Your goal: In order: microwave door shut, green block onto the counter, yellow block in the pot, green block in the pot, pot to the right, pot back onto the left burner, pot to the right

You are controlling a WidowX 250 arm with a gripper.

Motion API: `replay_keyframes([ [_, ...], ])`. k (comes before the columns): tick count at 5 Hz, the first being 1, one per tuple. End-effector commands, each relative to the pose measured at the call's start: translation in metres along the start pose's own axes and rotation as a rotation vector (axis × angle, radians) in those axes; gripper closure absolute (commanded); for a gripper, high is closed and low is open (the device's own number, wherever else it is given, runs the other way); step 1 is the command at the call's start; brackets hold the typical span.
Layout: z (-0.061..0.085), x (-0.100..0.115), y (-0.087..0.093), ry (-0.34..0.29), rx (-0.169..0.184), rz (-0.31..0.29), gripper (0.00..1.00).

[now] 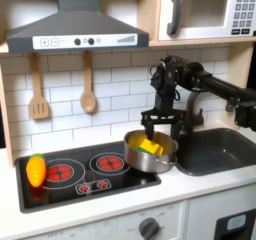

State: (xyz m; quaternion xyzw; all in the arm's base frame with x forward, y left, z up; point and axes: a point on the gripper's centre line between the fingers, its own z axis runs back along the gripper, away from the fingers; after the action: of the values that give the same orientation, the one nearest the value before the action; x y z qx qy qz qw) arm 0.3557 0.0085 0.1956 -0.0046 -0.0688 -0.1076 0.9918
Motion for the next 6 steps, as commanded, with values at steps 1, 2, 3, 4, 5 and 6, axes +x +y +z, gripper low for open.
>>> replay_keyframes([
  [1,-0.001,-0.006,0.017,0.01,0.019,0.057,0.0],
  [2,-0.004,-0.006,0.026,0.006,0.027,0.072,0.0],
  [3,-0.006,-0.007,0.031,0.0,0.024,0.077,0.0],
  [4,-0.011,-0.008,0.035,-0.001,0.029,0.071,0.0],
  [5,-0.012,-0.007,0.037,-0.008,0.035,0.06,0.0],
  [6,-0.011,-0.008,0.043,-0.013,0.039,0.064,0.0],
])
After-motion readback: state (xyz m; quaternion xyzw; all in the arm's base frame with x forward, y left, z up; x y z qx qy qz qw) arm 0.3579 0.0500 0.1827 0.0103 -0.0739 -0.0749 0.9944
